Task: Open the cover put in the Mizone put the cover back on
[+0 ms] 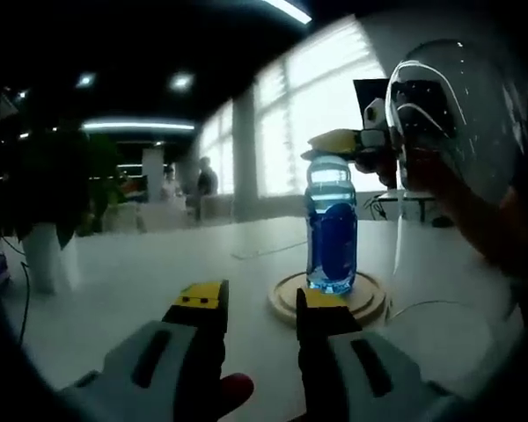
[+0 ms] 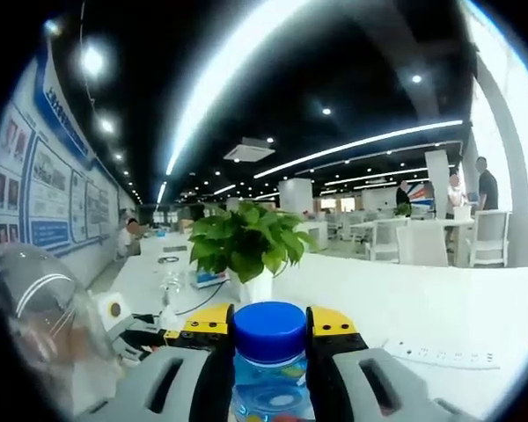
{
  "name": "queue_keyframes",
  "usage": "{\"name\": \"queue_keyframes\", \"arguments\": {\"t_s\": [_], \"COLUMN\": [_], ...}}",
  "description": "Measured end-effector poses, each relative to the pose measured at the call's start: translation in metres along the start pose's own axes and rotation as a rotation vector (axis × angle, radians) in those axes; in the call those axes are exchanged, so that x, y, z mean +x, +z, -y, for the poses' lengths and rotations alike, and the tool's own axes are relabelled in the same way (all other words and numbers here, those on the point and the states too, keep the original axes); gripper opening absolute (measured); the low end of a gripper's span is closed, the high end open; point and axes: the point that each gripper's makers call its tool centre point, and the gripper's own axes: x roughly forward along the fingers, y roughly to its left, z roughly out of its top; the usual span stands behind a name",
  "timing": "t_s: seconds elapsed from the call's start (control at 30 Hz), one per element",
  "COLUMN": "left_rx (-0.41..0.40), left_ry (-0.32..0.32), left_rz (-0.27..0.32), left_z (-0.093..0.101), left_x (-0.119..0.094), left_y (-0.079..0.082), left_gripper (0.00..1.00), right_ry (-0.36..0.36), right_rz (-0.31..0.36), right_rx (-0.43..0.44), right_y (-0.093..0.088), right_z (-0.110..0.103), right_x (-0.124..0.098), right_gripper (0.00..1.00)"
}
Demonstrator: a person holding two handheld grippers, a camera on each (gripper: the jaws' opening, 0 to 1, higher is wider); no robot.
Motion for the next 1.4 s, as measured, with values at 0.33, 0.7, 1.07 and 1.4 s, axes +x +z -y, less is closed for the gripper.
{"name": "queue_keyframes", "arguments": {"t_s": [0.33, 0.7, 1.07, 1.4], "left_rx": [-0.013, -0.011, -0.011, 0.024], "left_ry": [-0.001, 0.008, 0.008, 0.018], "left_rz": [0.012, 0.042, 0.066, 0.058], "left_z": [-0.003, -0.006, -0.005, -0.004], "left_x": [0.0, -0.004, -0.01, -0.01], "left_y": [0.002, 0.01, 0.017, 0.017], "left_gripper": [0.25, 0.25, 0.25, 0.24], "right_ry": [-0.024, -0.07, -0.098, -0.133], "right_rz": [0.01, 0.045, 0.057, 0.06], "right_rx": [-0.031, -0.037, -0.026, -0.082], "right_y": [0.003, 0.018, 0.016, 0.008], "right_z": [0.003, 0.006, 0.004, -0.002], "right_x": [-0.008, -0.038, -0.076, -0.108], "right_gripper": [0.27, 0.27, 0.26, 0.26]}}
